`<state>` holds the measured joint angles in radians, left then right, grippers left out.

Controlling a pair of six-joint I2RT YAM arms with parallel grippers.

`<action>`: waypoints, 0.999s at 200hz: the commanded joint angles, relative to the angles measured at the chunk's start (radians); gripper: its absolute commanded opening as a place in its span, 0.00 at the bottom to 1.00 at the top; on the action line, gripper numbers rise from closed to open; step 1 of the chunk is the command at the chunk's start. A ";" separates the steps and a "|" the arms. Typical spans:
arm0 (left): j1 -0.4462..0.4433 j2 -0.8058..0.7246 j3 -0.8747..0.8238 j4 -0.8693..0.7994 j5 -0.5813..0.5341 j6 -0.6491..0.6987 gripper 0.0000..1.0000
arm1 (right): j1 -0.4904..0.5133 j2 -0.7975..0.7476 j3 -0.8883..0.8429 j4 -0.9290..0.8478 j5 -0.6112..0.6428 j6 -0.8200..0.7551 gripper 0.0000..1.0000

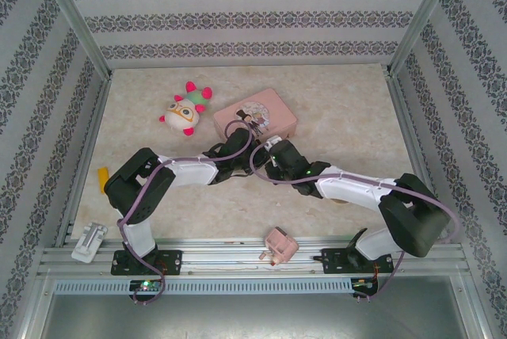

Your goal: Unlock the padlock with the key

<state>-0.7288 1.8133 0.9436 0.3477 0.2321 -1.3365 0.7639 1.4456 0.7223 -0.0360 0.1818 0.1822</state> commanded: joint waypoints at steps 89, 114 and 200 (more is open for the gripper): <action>0.060 -0.052 -0.043 -0.002 0.152 -0.051 0.00 | 0.006 -0.082 0.139 -0.280 -0.148 -0.104 0.21; 0.065 -0.048 -0.040 0.002 0.159 -0.056 0.00 | 0.010 -0.078 0.151 -0.317 -0.112 -0.110 0.20; 0.064 -0.036 -0.035 0.019 0.164 -0.067 0.00 | 0.034 0.041 0.181 -0.294 0.026 -0.113 0.17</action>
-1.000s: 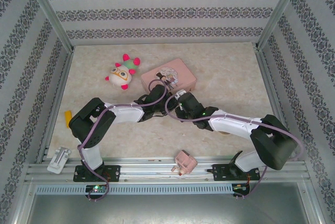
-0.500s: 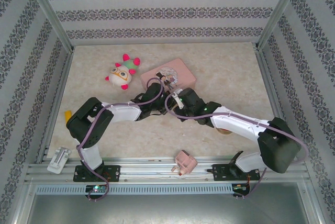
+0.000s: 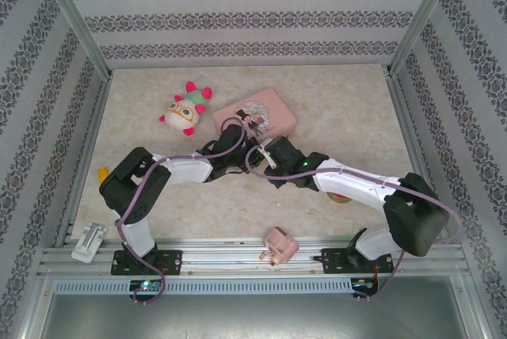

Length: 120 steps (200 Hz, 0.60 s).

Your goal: Unlock the padlock with the key

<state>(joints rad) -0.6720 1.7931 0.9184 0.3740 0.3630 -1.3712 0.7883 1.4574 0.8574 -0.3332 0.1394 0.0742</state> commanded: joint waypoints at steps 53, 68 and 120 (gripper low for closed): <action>0.009 -0.009 -0.009 -0.003 0.044 -0.032 0.00 | 0.009 0.072 0.058 0.069 0.089 0.001 0.17; 0.010 -0.011 -0.011 0.000 0.044 -0.032 0.00 | 0.010 0.080 0.056 0.088 0.081 -0.002 0.17; 0.011 -0.013 -0.012 0.009 0.053 -0.039 0.00 | 0.009 0.056 -0.064 0.290 0.178 0.009 0.22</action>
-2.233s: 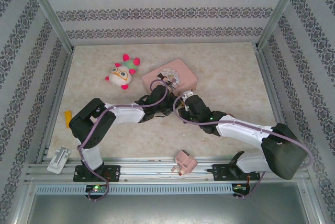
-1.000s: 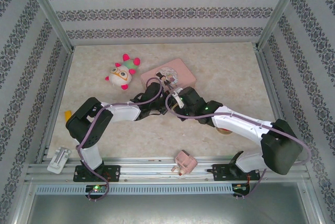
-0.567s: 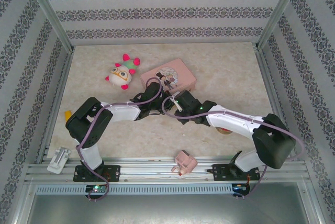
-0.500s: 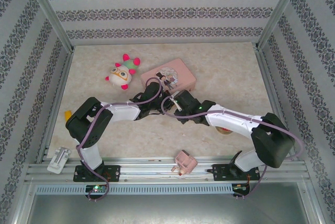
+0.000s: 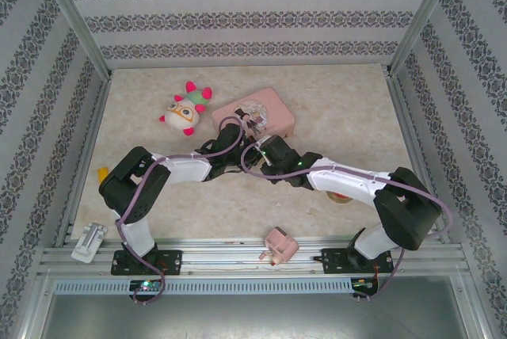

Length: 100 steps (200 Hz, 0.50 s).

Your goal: Unlock the padlock with the key

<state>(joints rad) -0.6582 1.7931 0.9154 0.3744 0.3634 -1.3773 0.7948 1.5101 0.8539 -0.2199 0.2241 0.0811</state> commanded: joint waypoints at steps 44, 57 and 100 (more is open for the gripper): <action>-0.003 -0.009 -0.001 0.003 0.073 -0.034 0.00 | 0.003 -0.016 -0.137 0.338 0.170 0.009 0.18; -0.003 -0.012 0.000 0.003 0.074 -0.035 0.00 | 0.003 -0.019 -0.149 0.371 0.188 0.005 0.17; -0.003 -0.012 0.011 -0.006 0.090 -0.028 0.00 | -0.019 0.008 -0.164 0.459 0.150 -0.012 0.10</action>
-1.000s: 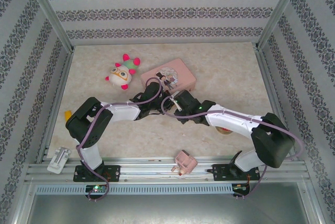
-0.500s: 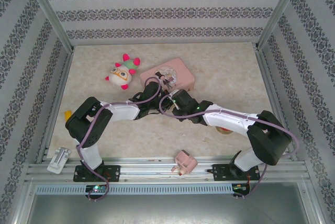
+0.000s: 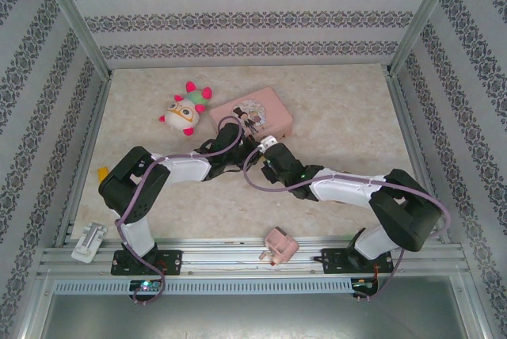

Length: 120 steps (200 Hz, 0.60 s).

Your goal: Unlock the padlock with the key

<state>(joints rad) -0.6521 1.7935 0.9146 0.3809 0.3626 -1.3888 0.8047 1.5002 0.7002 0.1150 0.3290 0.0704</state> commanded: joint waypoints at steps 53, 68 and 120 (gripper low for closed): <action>-0.009 -0.021 -0.004 -0.002 0.083 -0.013 0.00 | -0.124 0.002 -0.006 0.126 -0.173 0.108 0.00; -0.009 -0.023 -0.005 -0.001 0.083 -0.007 0.00 | -0.173 -0.003 -0.004 0.109 -0.274 0.155 0.00; -0.009 -0.020 -0.022 0.039 0.087 -0.014 0.00 | -0.319 0.003 0.000 0.085 -0.560 0.321 0.00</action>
<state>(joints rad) -0.6456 1.7935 0.9138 0.3965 0.3328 -1.3930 0.5762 1.4990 0.6952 0.1589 -0.1726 0.2695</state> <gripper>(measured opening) 0.052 0.051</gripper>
